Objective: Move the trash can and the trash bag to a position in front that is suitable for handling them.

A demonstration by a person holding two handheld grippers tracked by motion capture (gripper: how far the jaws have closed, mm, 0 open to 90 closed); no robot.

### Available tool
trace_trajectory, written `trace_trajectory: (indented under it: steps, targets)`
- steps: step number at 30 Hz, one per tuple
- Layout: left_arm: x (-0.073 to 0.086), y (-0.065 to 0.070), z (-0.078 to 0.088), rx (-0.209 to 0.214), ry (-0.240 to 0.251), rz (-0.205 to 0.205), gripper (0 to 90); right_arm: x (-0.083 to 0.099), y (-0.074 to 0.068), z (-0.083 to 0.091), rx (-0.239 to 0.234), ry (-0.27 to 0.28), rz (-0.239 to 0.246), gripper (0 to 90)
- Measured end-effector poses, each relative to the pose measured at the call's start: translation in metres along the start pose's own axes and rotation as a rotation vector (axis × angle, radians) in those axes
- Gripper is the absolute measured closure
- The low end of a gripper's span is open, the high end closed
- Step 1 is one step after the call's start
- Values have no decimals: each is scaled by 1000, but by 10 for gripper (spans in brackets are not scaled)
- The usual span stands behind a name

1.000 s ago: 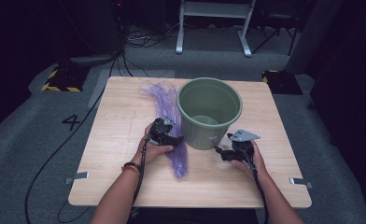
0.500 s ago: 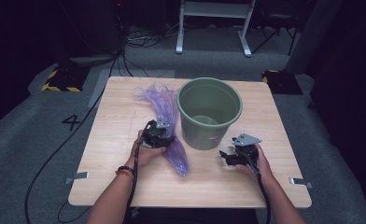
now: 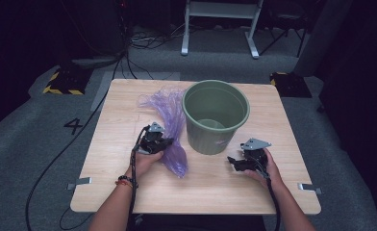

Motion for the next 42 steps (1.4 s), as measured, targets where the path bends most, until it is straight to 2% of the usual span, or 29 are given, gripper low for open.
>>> trace_trajectory:
  steps: [4,5,6,14,18,20,21,22,24,25,27,29,31,32,33,41,42]
  targets:
    - [-11,2,15,9,73,16,890,0,1,0,-16,6,-15,213]
    - [-11,2,15,9,73,16,890,0,1,0,-16,6,-15,213]
    - [-15,3,21,8,104,21,890,0,1,-1,-15,5,-14,213]
    - [-26,-1,34,-32,157,25,891,1,1,-1,-19,5,-21,213]
    - [-37,0,42,-52,195,16,890,0,1,0,-22,9,-27,213]
    - [-50,2,51,-64,235,6,890,0,2,1,-24,14,-30,213]
    - [-50,2,51,-64,235,6,891,0,2,1,-24,14,-31,212]
    - [-60,4,59,-77,257,-10,890,0,2,1,-23,14,-31,213]
    - [-65,5,62,-76,269,-12,891,0,2,1,-23,13,-31,213]
    - [-75,6,70,-81,295,-21,891,0,3,2,-23,14,-32,213]
    - [-80,7,74,-87,301,-29,891,1,4,3,-22,15,-34,213]
    - [-96,9,85,-88,334,-40,891,1,5,3,-19,16,-37,213]
    - [-101,10,88,-90,338,-44,891,1,5,3,-18,16,-39,213]
    - [-112,12,95,-95,358,-56,892,1,6,4,-15,16,-40,213]
    - [-112,12,95,-95,358,-56,892,1,6,4,-13,16,-41,213]
    - [-153,24,117,-110,426,-93,892,2,6,3,-11,10,-42,213]
    - [-153,24,117,-110,426,-93,891,2,6,3,-11,10,-42,213]
Point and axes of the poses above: each handheld gripper's, and its own axes: z roughly backward along the jaws, x roughly out of its underside, y roughly to its right, the point moved 6 cm from there along -z, roughly forward along the jaws, and after that the axes turned 4 degrees about x, right-handed, at the moved point
